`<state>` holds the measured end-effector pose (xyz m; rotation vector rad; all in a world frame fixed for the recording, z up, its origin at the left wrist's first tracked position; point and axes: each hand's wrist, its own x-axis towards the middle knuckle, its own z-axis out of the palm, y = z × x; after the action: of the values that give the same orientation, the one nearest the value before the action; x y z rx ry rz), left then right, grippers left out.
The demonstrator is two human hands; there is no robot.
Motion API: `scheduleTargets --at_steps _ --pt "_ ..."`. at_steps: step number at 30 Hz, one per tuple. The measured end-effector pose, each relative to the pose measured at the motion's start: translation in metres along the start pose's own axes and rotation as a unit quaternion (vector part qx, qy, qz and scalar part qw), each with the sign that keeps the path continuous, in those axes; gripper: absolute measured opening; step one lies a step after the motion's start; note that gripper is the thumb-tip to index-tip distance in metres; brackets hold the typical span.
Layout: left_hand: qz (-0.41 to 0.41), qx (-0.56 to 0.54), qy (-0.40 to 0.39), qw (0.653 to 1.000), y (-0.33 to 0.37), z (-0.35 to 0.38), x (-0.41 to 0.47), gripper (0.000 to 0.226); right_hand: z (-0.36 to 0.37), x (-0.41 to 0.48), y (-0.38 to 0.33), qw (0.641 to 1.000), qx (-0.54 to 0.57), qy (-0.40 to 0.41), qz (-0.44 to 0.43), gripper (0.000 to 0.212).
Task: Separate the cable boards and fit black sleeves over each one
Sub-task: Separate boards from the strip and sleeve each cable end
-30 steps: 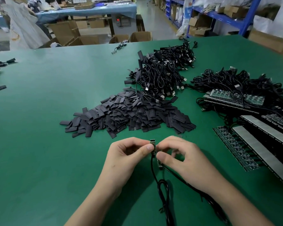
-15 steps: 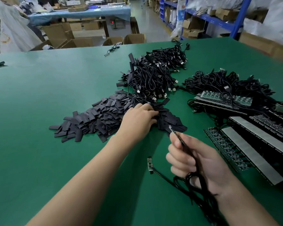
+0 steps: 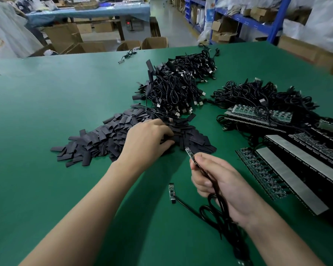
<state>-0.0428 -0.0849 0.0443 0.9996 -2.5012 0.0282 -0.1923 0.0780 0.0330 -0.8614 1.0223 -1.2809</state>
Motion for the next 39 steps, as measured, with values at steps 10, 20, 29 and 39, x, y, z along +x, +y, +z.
scheduleTargets --at_steps 10,20,29,39 --pt "-0.062 -0.296 0.093 0.949 0.010 -0.031 -0.095 0.012 0.010 -0.003 0.001 0.955 -0.288 0.028 -0.061 0.035" --pt "-0.066 -0.350 0.092 0.930 0.013 -0.032 -0.117 0.013 0.013 -0.002 0.006 0.949 -0.309 -0.022 -0.050 0.034" --pt "-0.047 -0.347 0.052 0.935 0.006 -0.030 -0.119 0.014 0.013 -0.004 0.007 0.936 -0.347 -0.037 -0.039 0.032" --pt "-0.025 -0.337 -0.018 0.941 -0.004 -0.034 -0.121 0.015 0.013 -0.004 0.009 0.932 -0.355 -0.064 -0.017 0.036"
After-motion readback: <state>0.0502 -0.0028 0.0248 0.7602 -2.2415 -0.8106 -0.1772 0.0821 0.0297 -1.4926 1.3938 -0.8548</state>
